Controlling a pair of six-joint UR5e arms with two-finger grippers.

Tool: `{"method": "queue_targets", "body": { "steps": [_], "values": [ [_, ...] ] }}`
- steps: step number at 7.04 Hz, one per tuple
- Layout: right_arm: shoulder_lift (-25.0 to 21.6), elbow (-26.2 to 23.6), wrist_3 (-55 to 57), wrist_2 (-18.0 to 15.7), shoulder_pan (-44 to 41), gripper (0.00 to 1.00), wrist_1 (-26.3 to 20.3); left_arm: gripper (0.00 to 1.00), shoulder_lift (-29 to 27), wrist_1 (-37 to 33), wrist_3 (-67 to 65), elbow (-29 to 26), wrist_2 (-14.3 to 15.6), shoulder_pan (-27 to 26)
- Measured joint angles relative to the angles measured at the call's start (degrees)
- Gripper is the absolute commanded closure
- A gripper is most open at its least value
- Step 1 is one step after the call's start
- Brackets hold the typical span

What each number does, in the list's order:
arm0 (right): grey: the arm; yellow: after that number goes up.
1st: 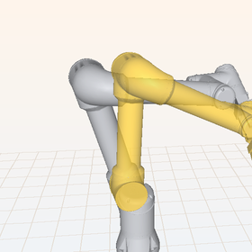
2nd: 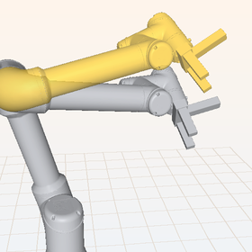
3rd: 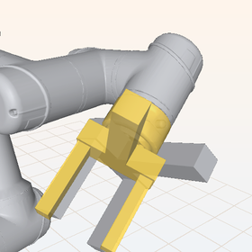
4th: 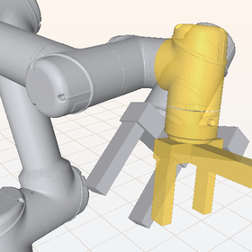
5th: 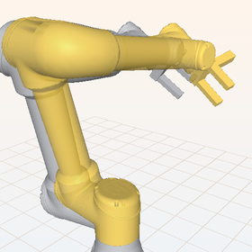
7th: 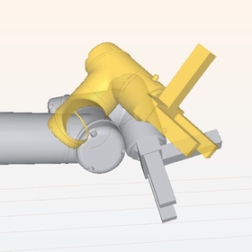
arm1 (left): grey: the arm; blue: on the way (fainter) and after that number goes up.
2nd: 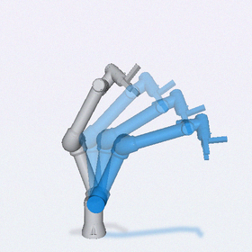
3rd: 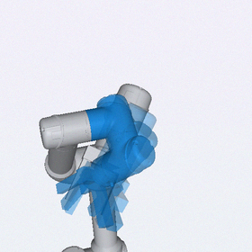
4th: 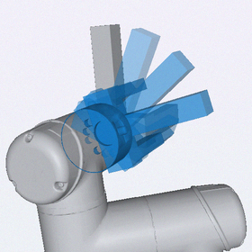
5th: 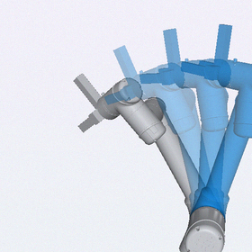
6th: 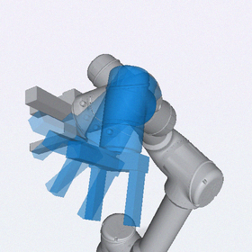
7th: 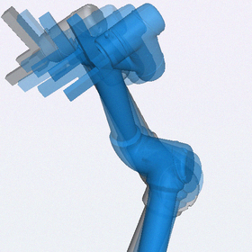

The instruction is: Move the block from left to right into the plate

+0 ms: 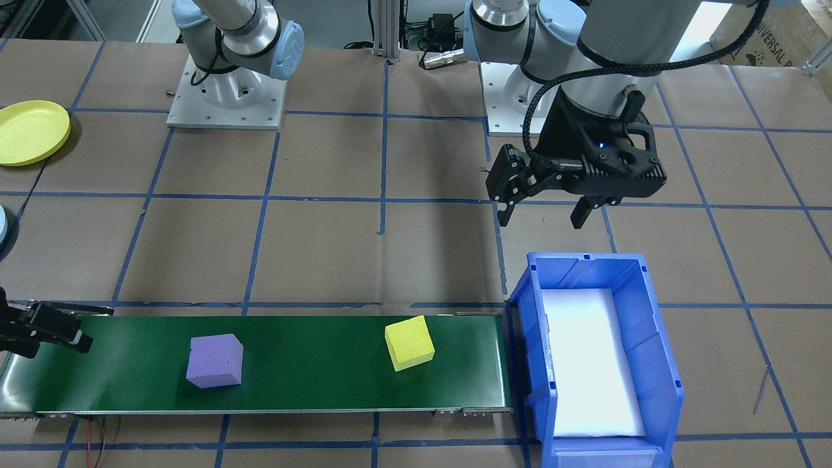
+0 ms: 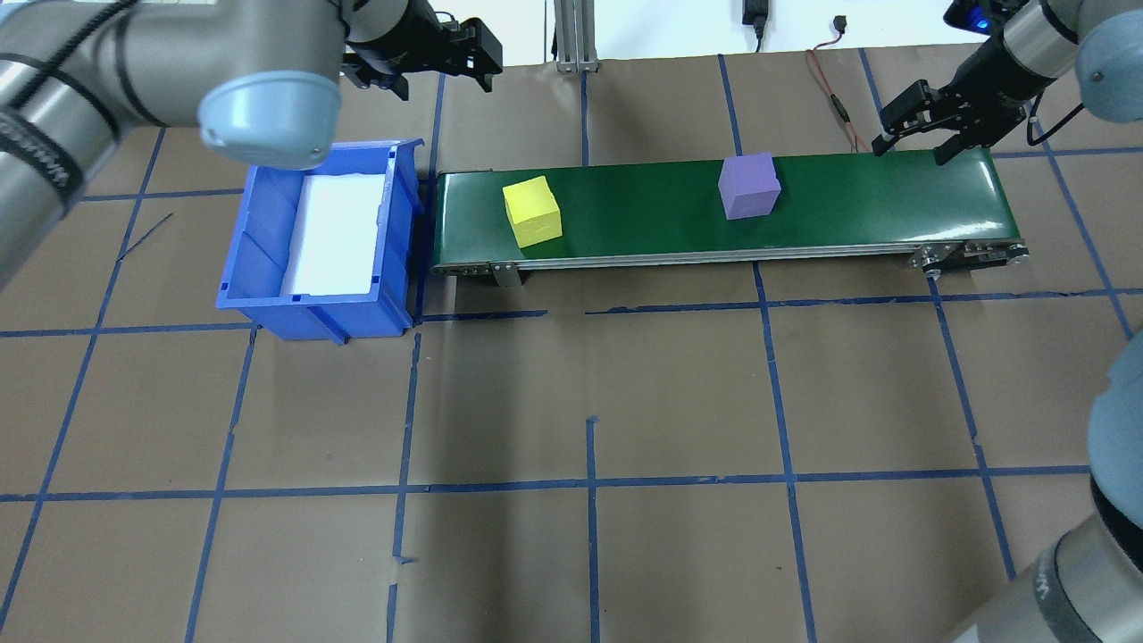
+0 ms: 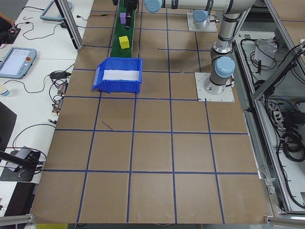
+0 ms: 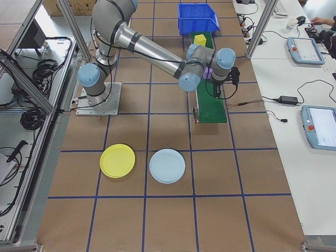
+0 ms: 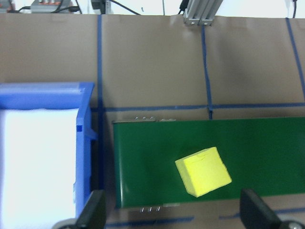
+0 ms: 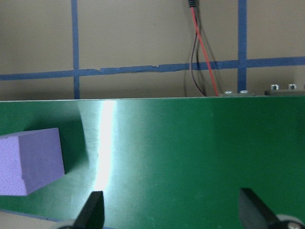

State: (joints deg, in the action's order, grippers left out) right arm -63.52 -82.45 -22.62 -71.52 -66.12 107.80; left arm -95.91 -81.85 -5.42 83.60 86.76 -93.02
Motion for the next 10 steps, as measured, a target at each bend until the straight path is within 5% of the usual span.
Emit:
{"method": "queue_targets", "body": {
  "steps": [3,10],
  "values": [
    [-0.09,-0.78,-1.56,2.27,1.38,0.0,0.58,0.0,2.14,-6.78,0.38,0.94,0.28,1.14],
    [-0.72,-3.05,-6.48,2.7,1.78,0.0,7.36,0.0,1.87,-1.38,0.47,2.05,0.25,1.33]
  ]
}}
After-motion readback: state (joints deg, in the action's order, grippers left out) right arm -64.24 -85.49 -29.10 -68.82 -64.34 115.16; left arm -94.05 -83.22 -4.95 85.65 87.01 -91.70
